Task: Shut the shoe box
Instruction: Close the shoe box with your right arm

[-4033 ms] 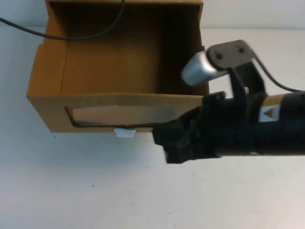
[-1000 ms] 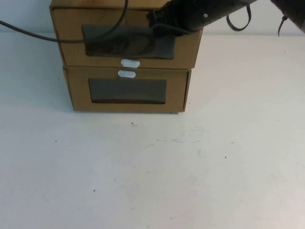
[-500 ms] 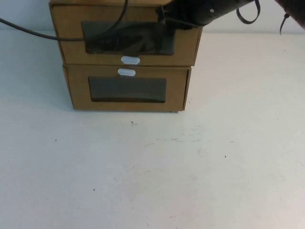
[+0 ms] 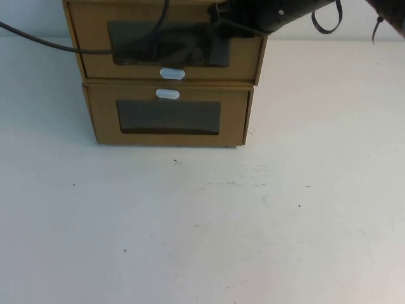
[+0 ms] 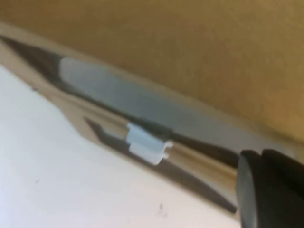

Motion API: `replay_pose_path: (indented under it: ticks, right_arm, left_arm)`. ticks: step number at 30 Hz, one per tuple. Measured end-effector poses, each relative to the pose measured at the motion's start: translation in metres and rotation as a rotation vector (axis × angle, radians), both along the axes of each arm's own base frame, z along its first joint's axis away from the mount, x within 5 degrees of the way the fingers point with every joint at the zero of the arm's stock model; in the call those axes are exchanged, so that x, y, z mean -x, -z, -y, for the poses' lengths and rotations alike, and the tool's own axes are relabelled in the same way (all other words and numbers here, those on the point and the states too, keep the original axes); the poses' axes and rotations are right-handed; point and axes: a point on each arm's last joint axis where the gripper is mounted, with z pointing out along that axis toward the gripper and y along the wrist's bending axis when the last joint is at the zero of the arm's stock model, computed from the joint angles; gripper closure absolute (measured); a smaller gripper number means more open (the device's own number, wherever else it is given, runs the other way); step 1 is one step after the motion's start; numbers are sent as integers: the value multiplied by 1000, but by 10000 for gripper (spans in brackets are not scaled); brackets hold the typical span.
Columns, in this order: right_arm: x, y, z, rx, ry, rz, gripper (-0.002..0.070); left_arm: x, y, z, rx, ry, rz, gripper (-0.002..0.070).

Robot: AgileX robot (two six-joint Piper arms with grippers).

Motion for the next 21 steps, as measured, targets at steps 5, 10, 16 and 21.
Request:
replay_pose_path:
  ticks: [5, 10, 16, 21]
  right_arm:
    - [24, -28, 10, 8, -27, -6, 687]
    - [55, -60, 24, 30, -51, -8, 687]
    - [110, -99, 53, 61, -46, 29, 687]
    - [166, -116, 82, 49, -2, 68, 687]
  left_arm:
    - [19, -25, -8, -64, -46, 34, 677]
    - [53, -61, -19, -132, -86, 92, 677]
    - [106, -103, -29, -127, -125, 189, 677]
    - [147, -97, -39, -115, -185, 216, 677]
